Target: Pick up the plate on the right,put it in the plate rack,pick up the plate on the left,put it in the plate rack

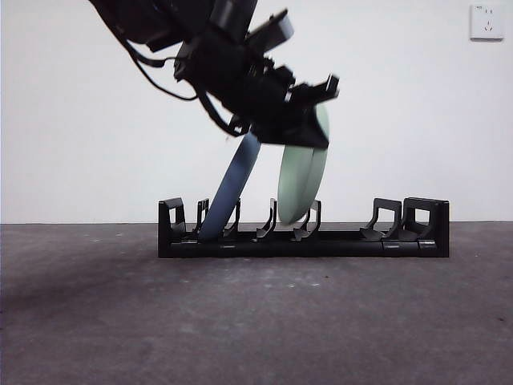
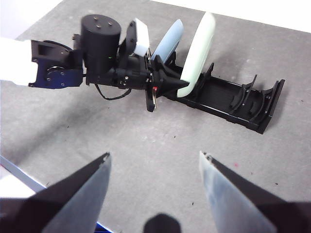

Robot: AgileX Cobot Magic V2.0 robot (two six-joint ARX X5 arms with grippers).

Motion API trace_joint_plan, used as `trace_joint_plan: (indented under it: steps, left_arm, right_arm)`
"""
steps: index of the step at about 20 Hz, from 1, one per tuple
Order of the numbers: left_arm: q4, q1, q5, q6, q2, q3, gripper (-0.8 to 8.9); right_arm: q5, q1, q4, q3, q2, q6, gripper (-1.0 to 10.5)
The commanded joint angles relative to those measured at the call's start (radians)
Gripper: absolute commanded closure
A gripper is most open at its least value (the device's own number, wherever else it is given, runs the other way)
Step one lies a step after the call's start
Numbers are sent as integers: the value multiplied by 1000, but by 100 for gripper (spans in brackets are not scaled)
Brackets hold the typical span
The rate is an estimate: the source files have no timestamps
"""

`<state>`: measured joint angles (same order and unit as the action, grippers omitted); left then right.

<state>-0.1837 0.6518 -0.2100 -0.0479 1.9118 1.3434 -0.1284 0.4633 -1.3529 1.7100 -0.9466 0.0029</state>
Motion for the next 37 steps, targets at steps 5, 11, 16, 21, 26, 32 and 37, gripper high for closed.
trace_joint_plan:
  steps: [5, 11, 16, 21, 26, 32, 37]
  left_arm:
    - [35, -13, 29, -44, 30, 2, 822]
    - [68, -11, 31, -53, 35, 2, 626]
    - [67, -9, 27, -48, 35, 2, 564]
    - [77, 11, 16, 13, 18, 2, 564]
    - [164, 31, 19, 13, -73, 2, 563]
    - [448, 52, 14, 14, -333, 2, 564]
    - [795, 63, -34, 18, -639, 2, 564]
  right_arm:
    - [2, 0, -23, 2, 1, -22, 635]
    - [2, 0, -23, 2, 1, -26, 635]
    - [1, 0, -23, 2, 1, -26, 635]
    - [1, 0, -23, 2, 1, -26, 635]
    - [1, 0, -23, 2, 1, -26, 635]
    - [-2, 0, -23, 2, 1, -26, 635]
    - [-14, 0, -24, -29, 2, -26, 635]
